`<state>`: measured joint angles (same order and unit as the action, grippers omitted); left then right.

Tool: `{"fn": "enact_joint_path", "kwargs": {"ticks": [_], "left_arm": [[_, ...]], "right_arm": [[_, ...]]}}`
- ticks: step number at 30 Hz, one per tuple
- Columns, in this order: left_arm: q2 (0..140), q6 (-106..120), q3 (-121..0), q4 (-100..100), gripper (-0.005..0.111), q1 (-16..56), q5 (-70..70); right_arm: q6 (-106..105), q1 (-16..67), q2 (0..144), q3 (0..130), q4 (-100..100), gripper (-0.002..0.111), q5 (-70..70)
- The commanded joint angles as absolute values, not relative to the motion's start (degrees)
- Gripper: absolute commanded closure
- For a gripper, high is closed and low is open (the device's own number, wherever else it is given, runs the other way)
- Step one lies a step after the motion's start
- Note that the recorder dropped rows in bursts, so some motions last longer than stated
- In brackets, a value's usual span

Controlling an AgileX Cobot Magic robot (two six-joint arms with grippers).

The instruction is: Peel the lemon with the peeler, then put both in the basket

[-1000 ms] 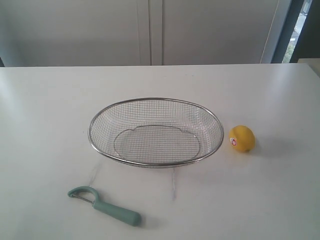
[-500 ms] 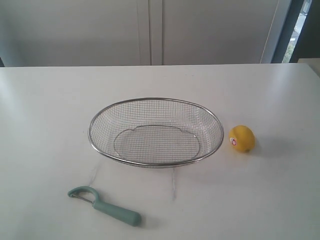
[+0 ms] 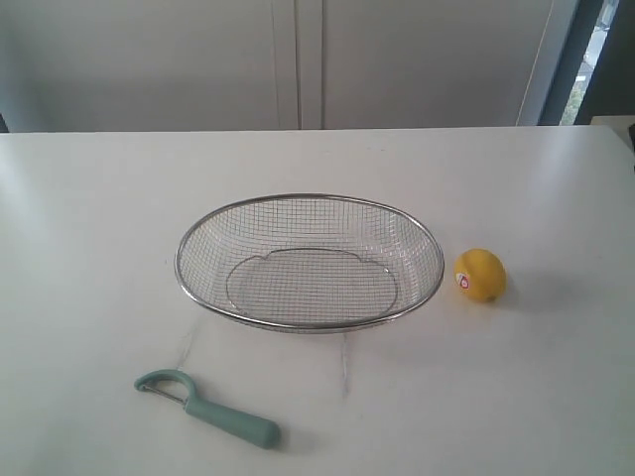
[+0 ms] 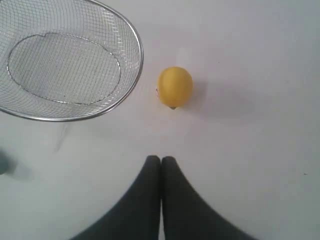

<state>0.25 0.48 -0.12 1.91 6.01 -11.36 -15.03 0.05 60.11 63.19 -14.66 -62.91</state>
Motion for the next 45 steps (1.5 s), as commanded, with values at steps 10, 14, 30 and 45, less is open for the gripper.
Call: {"fn": "enact_joint_path", "kwargs": {"ticks": [10, 14, 30, 45], "left_arm": [[0.0, 0.52, 0.0, 2.23, 0.107, 6.48, -11.2], [0.0, 0.52, 0.0, 2.23, 0.107, 6.48, -11.2], [0.0, 0.52, 0.0, 2.23, 0.107, 6.48, -11.2], [0.0, 0.52, 0.0, 2.23, 0.107, 6.48, -11.2]], "right_arm": [[-15.08, 6.42, 66.41, 70.1, -14.73, 0.108, -69.68], [-14.51, 10.14, 68.78, 71.36, -14.73, 0.108, -69.55], [-12.79, 24.88, 82.15, 78.25, -13.69, 0.108, -69.45], [-12.63, 38.52, 94.21, 83.96, -11.72, 0.108, -68.25]]}}
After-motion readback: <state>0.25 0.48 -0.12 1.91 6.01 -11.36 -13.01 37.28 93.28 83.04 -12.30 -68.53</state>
